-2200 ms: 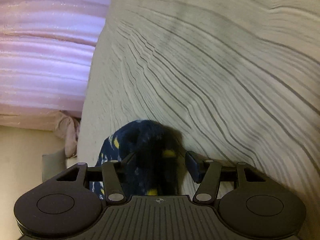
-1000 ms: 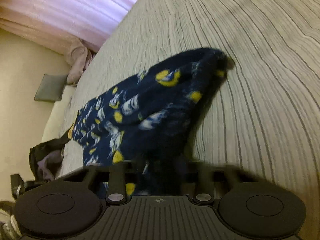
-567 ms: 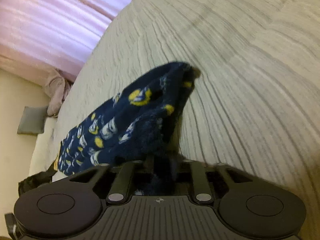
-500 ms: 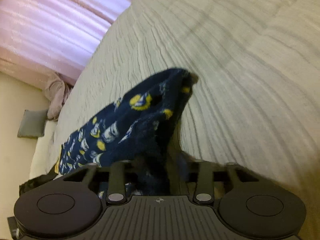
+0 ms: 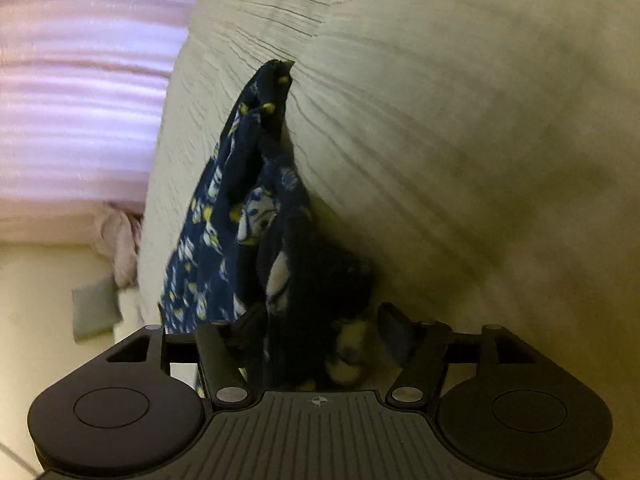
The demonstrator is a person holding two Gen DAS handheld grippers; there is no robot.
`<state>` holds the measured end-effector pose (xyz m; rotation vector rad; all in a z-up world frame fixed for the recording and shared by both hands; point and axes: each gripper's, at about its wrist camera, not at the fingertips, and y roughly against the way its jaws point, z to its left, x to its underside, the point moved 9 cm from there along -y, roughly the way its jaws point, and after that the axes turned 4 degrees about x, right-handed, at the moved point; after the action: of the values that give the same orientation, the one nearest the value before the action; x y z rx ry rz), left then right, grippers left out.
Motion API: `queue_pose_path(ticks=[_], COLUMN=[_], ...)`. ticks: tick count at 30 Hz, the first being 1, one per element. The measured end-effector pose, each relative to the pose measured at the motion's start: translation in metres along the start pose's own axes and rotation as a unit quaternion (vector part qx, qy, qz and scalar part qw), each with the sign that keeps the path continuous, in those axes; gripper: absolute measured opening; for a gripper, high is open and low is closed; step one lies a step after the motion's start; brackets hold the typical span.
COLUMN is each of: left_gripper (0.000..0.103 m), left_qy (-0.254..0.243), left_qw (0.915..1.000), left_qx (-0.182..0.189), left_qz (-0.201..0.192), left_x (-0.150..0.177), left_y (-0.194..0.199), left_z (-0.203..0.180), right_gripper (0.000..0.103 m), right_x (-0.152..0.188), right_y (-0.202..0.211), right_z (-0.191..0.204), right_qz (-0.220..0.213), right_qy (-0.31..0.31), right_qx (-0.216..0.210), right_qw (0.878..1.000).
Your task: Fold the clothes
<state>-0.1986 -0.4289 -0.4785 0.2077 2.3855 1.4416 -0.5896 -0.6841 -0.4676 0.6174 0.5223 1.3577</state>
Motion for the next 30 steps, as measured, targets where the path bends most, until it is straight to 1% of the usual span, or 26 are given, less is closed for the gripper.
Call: queue_pose_path(ticks=[1, 2, 3, 4, 6, 7, 9, 10, 11, 12, 14, 15, 16, 18, 19, 21, 22, 24, 28, 30], left_gripper=[0.019, 0.019, 0.019, 0.019, 0.019, 0.019, 0.019, 0.019, 0.019, 0.019, 0.019, 0.019, 0.019, 0.019, 0.019, 0.019, 0.019, 0.019, 0.019, 0.019], left_qy=[-0.003, -0.008, -0.013, -0.017, -0.024, -0.026, -0.031, -0.033, -0.033, -0.034, -0.043, -0.055, -0.068, -0.098, -0.11, -0.124, -0.125, -0.115, -0.099, -0.094], left_qw=[1.0, 0.9999, 0.9999, 0.9998, 0.9996, 0.9995, 0.9992, 0.9991, 0.9989, 0.9986, 0.9977, 0.9968, 0.9957, 0.993, 0.9918, 0.9905, 0.9907, 0.9923, 0.9949, 0.9955], left_qx=[0.003, 0.006, 0.009, 0.011, 0.014, 0.015, 0.017, 0.017, 0.018, 0.022, 0.029, 0.033, 0.036, 0.034, 0.032, 0.026, 0.022, 0.019, 0.009, 0.004], left_qz=[0.002, 0.003, 0.005, 0.007, 0.011, 0.013, 0.017, 0.021, 0.027, 0.033, 0.045, 0.048, 0.052, 0.056, 0.057, 0.053, 0.05, 0.041, 0.019, 0.008], left_x=[0.001, 0.001, 0.001, 0.0, -0.001, -0.002, -0.003, -0.003, -0.001, 0.0, 0.004, 0.007, 0.009, 0.014, 0.016, 0.017, 0.015, 0.009, -0.011, -0.021], left_y=[0.0, 0.001, 0.002, 0.004, 0.004, 0.003, 0.002, 0.001, -0.002, -0.003, -0.004, -0.004, -0.003, -0.003, -0.003, -0.005, -0.006, -0.009, -0.013, -0.014], left_z=[-0.002, -0.003, -0.003, -0.003, 0.001, 0.003, 0.008, 0.01, 0.011, 0.009, 0.005, 0.0, -0.004, -0.013, -0.016, -0.019, -0.019, -0.02, -0.021, -0.023], right_gripper=[0.057, 0.007, 0.007, 0.007, 0.006, 0.006, 0.006, 0.007, 0.008, 0.011, 0.056, 0.064, 0.068, 0.068, 0.068, 0.068, 0.068, 0.068, 0.068, 0.068], right_x=[0.001, 0.003, 0.004, 0.007, 0.016, 0.021, 0.028, 0.032, 0.029, 0.026, 0.02, 0.015, 0.01, -0.004, -0.013, -0.039, -0.049, -0.079, -0.135, -0.162], right_y=[-0.007, -0.015, -0.021, -0.016, 0.004, 0.013, 0.02, 0.024, 0.023, 0.023, 0.022, 0.027, 0.034, 0.048, 0.051, 0.053, 0.051, 0.035, -0.021, -0.052], right_z=[0.0, 0.0, 0.0, -0.002, -0.001, -0.005, -0.022, -0.03, -0.028, -0.026, -0.023, -0.014, -0.005, 0.014, 0.019, 0.027, 0.032, 0.042, 0.074, 0.088], right_qz=[-0.006, -0.012, -0.018, -0.026, -0.043, -0.045, -0.032, -0.026, -0.023, -0.019, -0.013, -0.02, -0.028, -0.028, -0.033, -0.054, -0.056, -0.056, -0.04, -0.029], right_qy=[-0.01, -0.02, -0.03, -0.034, -0.019, -0.013, -0.012, -0.012, -0.004, 0.004, 0.02, 0.039, 0.061, 0.104, 0.12, 0.148, 0.153, 0.159, 0.219, 0.23], right_qx=[0.0, 0.001, 0.002, 0.005, 0.01, 0.028, 0.076, 0.099, 0.105, 0.11, 0.121, 0.118, 0.111, 0.102, 0.11, 0.121, 0.118, 0.102, 0.075, 0.055], right_qw=[1.0, 1.0, 0.999, 0.999, 0.999, 0.999, 0.997, 0.995, 0.994, 0.994, 0.992, 0.992, 0.992, 0.989, 0.986, 0.98, 0.98, 0.98, 0.972, 0.971])
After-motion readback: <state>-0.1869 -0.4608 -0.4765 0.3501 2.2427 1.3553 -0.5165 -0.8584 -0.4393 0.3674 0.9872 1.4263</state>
